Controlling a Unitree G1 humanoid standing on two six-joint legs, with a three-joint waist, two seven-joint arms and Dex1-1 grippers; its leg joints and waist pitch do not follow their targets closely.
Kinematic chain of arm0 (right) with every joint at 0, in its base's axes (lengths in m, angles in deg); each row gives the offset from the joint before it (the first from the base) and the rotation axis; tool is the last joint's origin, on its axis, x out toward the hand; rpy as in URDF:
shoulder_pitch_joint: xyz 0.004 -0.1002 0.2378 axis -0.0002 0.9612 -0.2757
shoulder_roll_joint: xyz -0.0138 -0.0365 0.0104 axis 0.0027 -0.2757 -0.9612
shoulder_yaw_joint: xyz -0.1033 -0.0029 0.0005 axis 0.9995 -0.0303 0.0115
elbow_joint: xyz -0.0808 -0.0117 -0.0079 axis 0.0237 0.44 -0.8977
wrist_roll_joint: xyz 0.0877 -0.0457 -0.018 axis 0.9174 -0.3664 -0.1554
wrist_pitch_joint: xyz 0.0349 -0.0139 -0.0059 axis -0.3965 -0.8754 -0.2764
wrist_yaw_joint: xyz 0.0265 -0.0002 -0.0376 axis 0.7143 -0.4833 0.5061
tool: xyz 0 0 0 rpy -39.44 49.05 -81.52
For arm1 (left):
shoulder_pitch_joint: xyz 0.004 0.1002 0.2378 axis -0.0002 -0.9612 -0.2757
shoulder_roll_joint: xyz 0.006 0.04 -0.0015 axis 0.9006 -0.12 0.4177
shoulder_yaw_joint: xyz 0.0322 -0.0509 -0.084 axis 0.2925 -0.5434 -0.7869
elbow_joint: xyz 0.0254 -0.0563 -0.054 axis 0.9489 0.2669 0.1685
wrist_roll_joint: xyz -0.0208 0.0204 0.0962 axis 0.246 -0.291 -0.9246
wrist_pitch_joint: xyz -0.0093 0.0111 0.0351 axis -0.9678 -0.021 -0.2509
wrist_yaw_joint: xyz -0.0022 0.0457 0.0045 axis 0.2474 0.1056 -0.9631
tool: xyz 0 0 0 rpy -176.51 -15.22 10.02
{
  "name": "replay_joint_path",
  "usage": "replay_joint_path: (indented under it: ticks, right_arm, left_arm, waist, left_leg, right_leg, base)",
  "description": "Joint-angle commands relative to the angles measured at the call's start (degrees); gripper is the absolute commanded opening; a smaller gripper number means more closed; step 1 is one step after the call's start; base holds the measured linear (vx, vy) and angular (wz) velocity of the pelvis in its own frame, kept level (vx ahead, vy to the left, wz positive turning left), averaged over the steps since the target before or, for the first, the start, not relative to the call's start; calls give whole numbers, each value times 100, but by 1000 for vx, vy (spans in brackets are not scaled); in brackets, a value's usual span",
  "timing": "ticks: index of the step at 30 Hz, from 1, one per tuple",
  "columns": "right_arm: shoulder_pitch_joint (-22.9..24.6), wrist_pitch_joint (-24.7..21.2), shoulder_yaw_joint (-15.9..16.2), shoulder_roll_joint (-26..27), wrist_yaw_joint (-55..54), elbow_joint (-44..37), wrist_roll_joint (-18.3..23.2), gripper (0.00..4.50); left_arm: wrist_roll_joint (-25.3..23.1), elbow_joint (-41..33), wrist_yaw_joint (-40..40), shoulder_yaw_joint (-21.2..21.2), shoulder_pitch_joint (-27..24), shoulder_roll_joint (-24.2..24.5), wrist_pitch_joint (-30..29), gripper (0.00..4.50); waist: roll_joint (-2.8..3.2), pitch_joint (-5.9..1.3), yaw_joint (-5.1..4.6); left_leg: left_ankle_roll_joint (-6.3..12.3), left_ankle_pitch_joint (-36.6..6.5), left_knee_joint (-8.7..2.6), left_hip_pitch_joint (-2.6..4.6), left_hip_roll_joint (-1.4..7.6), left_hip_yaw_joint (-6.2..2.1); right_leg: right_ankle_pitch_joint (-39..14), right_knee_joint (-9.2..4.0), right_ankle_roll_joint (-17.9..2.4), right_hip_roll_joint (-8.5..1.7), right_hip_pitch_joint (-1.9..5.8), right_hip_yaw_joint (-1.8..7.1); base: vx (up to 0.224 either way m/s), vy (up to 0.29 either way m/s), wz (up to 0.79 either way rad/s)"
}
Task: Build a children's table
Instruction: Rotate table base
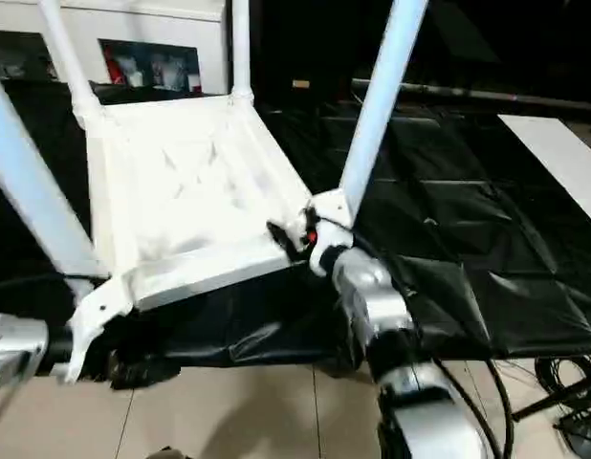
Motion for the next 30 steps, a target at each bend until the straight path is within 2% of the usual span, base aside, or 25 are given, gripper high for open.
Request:
replay_joint_path:
  ticks: [1, 2, 6, 9, 11, 13, 14, 16, 19, 20, 21, 23, 24, 28, 29, 30]
  right_arm:
    - [-156, 108, -259, -165, -296, 202, -89, 404]
    - [-226, 146, -271, -177, -349, 306, -108, 404]
    - [-312, 251, -284, -175, -364, 459, -123, 404]
    - [-382, 367, -303, -188, -371, 592, -155, 404]
    - [-408, 415, -299, -190, -353, 653, -167, 404]
    - [-264, 420, -101, -225, 23, 472, -265, 404]
    - [-256, 419, -94, -226, 38, 460, -267, 404]
    - [-19, 415, 99, -255, 403, 135, -343, 404]
    - [358, 344, 287, -312, 770, -294, -349, 404]
    - [455, 345, 325, -338, 795, -388, -366, 404]
    - [594, 347, 374, -386, 822, -506, -390, 404]
    - [642, 342, 390, -403, 822, -547, -400, 404]
    - [789, 359, 390, -478, 843, -694, -431, 404]
    - [1059, 250, 350, -634, 914, -1001, -446, 404]
    - [1273, 128, 308, -773, 964, -1185, -447, 404]
    - [1351, 105, 283, -830, 947, -1217, -455, 404]
  left_arm:
    - [-12, 174, -99, 33, -176, 46, 246, 427]
    - [16, 222, -135, 22, -308, 55, 365, 427]
    - [64, 154, -131, -66, -562, 109, 473, 427]
    - [194, -22, -179, -283, -932, 236, 515, 427]
    - [236, -31, -185, -344, -1008, 273, 552, 427]
    - [355, -28, -227, -741, -1160, 424, 733, 427]
    - [356, -27, -229, -753, -1162, 430, 738, 427]
    - [406, 8, -301, -1066, -1196, 589, 862, 427]
    - [600, 398, -524, -1357, -737, 922, 683, 427]
    - [673, 432, -576, -1485, -663, 998, 647, 427]
    - [812, 482, -638, -1691, -553, 1127, 567, 427]
    - [863, 507, -660, -1767, -514, 1174, 528, 427]
    - [1071, 588, -693, -2029, -335, 1219, 592, 427]
    - [1422, 657, -712, -2320, -56, 1122, 650, 427]
    - [1649, 688, -755, -2417, 160, 1030, 601, 427]
    - [1744, 672, -772, -2412, 249, 978, 527, 427]
  waist:
    - [127, -320, -36]
    - [135, -327, -25]
    - [133, -337, -44]
    - [128, -331, -63]
    - [132, -330, -66]
    - [131, -324, -71]
    - [135, -322, -67]
    - [129, -310, -69]
    - [159, -306, -45]
    - [177, -303, -42]
    - [169, -303, -40]
    - [173, -304, -38]
    - [176, -302, -44]
    - [173, -311, -12]
    - [167, -308, -17]
    - [185, -315, 10]
  left_leg:
    - [-242, -1329, -396, 65, 107, -62]
    - [-249, -1341, -390, 86, 112, -54]
    - [-225, -1247, -388, 64, 111, -55]
    - [-185, -1282, -379, 60, 113, -47]
    - [-178, -1312, -379, 67, 112, -47]
    - [-161, -1378, -384, 64, 112, -47]
    - [-147, -1391, -385, 67, 114, -49]
    - [-101, -1369, -386, 57, 113, -50]
    - [-103, -1490, -389, 121, 106, -40]
    - [-129, -1505, -405, 106, 109, -59]
    - [-189, -1526, -416, 97, 111, -70]
    - [-207, -1550, -421, 102, 119, -75]
    - [-233, -1626, -415, 99, 112, -71]
    - [-210, -1471, -400, 106, 101, -58]
    - [-208, -1454, -406, 90, 93, -67]
    - [-220, -1436, -398, 119, 101, -57]
  right_leg:
    - [-971, -414, -989, -349, 162, 250]
    - [-964, -418, -976, -347, 150, 253]
    - [-664, -376, -989, -328, 166, 246]
    - [-640, -379, -1032, -331, 162, 252]
    - [-676, -380, -1036, -323, 154, 251]
    - [-734, -389, -1033, -315, 159, 253]
    - [-738, -395, -1024, -313, 156, 252]
    - [-746, -403, -979, -307, 160, 255]
    - [-915, -422, -992, -299, 108, 262]
    - [-938, -422, -1006, -308, 127, 257]
    - [-946, -413, -1035, -314, 141, 254]
    - [-946, -407, -1054, -316, 137, 249]
    - [-995, -411, -1080, -324, 141, 256]
    - [-728, -399, -1108, -317, 149, 257]
    - [-725, -392, -1110, -312, 170, 254]
    - [-673, -391, -1127, -318, 151, 253]
  base:
    - [0, 0, 0]
    - [0, 0, 0]
    - [0, 0, 0]
    - [0, 0, 0]
    - [0, 0, 0]
    - [0, 0, 0]
    - [0, 0, 0]
    - [0, 0, 0]
    - [0, 0, 0]
    - [0, 0, 0]
    - [0, 0, 0]
    - [0, 0, 0]
    - [0, 0, 0]
    - [0, 0, 0]
    - [0, 0, 0]
    - [0, 0, 0]
